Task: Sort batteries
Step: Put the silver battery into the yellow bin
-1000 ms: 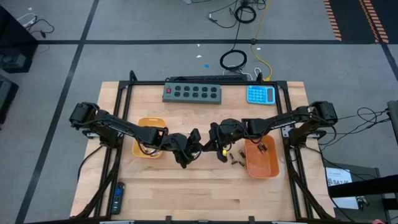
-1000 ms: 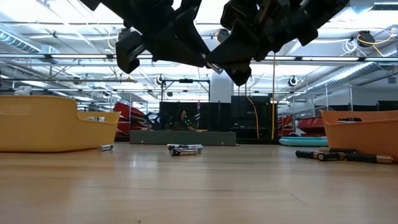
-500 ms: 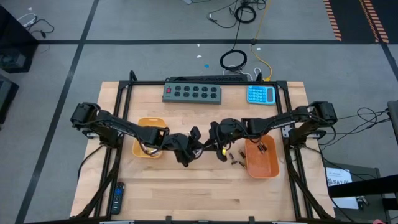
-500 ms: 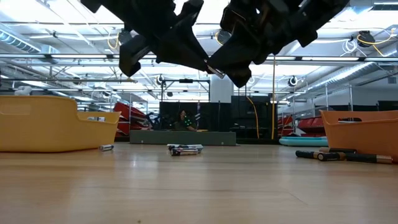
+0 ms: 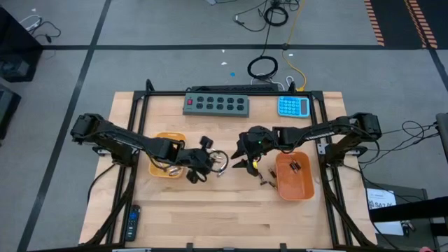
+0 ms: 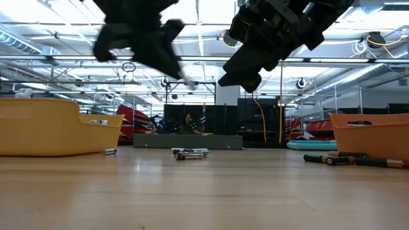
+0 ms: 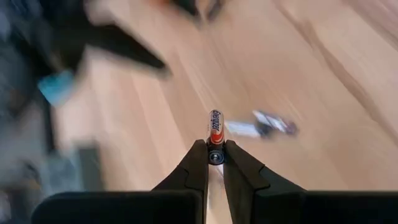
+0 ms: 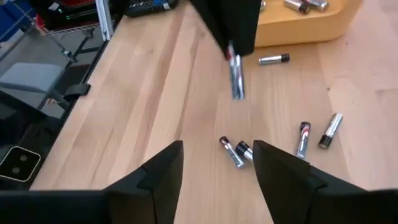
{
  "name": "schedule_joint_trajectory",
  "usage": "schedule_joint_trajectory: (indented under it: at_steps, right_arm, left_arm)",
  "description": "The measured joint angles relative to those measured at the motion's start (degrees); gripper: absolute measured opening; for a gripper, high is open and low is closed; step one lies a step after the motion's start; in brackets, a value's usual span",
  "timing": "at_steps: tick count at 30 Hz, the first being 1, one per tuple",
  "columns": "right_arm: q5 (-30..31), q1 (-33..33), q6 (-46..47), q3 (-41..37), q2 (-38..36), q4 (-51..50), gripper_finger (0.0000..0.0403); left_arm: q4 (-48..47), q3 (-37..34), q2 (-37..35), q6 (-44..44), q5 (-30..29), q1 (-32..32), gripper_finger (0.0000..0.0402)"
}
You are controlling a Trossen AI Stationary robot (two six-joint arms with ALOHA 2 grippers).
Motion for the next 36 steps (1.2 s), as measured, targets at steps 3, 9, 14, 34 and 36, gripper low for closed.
schedule_joint_trajectory:
  at_steps: [3,9,14,34,36]
  right_arm:
    - [0.08,-0.32,-1.55,-0.58,0.17,0.17,0.0176]
    - [0.71,-1.90,-2.19,-4.54,0.35,10.41,0.0168]
    - [1.42,-2.66,-2.25,-8.85,0.69,22.56,0.0167]
    - [1.68,-3.56,-4.86,-8.96,0.90,18.42,0.0167]
    - [1.71,-3.08,-4.79,-8.96,0.90,18.35,0.0167]
  left_arm:
    - [-6.10,-0.03,-2.89,-11.68,0.05,-0.14,0.0033]
    - [-22.23,-0.02,-7.58,-35.52,3.52,-0.15,0.0033]
    - [-35.84,-0.02,-9.04,-49.98,6.41,-0.15,0.0033]
    - [-43.32,-0.02,-8.70,-57.50,9.71,1.01,0.0041]
    - [-43.31,-0.02,-8.70,-57.19,9.98,0.99,0.0041]
